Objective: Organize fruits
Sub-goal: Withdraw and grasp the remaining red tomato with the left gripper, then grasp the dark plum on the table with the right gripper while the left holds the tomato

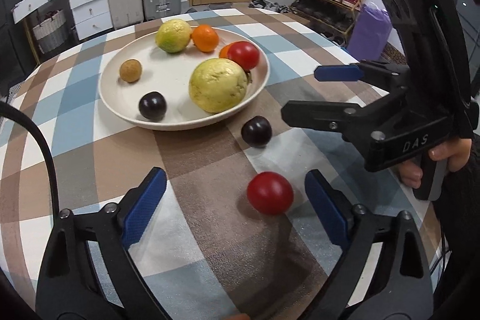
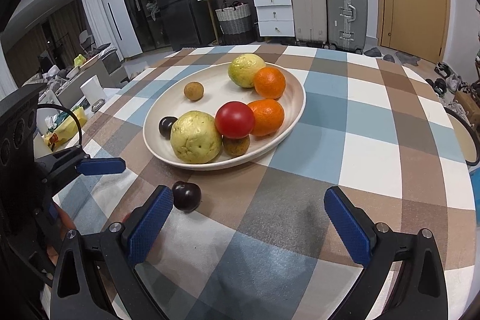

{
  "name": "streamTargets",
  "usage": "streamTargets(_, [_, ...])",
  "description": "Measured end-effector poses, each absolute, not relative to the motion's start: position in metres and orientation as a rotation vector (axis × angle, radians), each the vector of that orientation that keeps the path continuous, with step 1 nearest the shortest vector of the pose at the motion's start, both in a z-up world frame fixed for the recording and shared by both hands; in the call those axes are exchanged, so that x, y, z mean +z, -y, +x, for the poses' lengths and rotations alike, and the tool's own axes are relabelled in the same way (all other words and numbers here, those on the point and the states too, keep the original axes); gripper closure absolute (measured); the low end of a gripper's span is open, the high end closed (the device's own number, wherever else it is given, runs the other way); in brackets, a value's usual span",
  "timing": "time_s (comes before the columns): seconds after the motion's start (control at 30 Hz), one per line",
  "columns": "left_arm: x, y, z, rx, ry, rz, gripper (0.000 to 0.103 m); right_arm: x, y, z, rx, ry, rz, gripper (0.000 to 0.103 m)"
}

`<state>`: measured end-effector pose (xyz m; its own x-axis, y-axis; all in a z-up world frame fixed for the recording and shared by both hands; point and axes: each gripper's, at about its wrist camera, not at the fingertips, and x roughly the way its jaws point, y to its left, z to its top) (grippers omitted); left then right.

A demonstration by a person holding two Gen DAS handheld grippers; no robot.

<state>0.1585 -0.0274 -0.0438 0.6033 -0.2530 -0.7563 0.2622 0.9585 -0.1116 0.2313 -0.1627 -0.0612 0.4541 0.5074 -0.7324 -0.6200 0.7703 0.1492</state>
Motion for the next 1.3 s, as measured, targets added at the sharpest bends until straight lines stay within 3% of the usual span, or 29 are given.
streamTargets(0.37, [-0.051,0.043,0.153,-0.373,-0.914,0.072,0.032,-0.062,0.164,0.233,0.696,-0.857,-0.141,0.0])
streamTargets(0.57, [-0.049,0.039,0.152,-0.376,-0.905,0.077,0.053,-0.062,0.164,0.232,0.699,-0.859,-0.138,0.0])
streamTargets(0.7, [-0.046,0.038,0.15,-0.393,-0.889,0.076,0.073,-0.062,0.163,0.232,0.695,-0.86,-0.139,0.0])
streamTargets(1.3, [-0.03,-0.005,0.157,-0.276,-0.826,-0.05,0.076,-0.071,0.139,0.225,0.695,-0.912,-0.216,0.0])
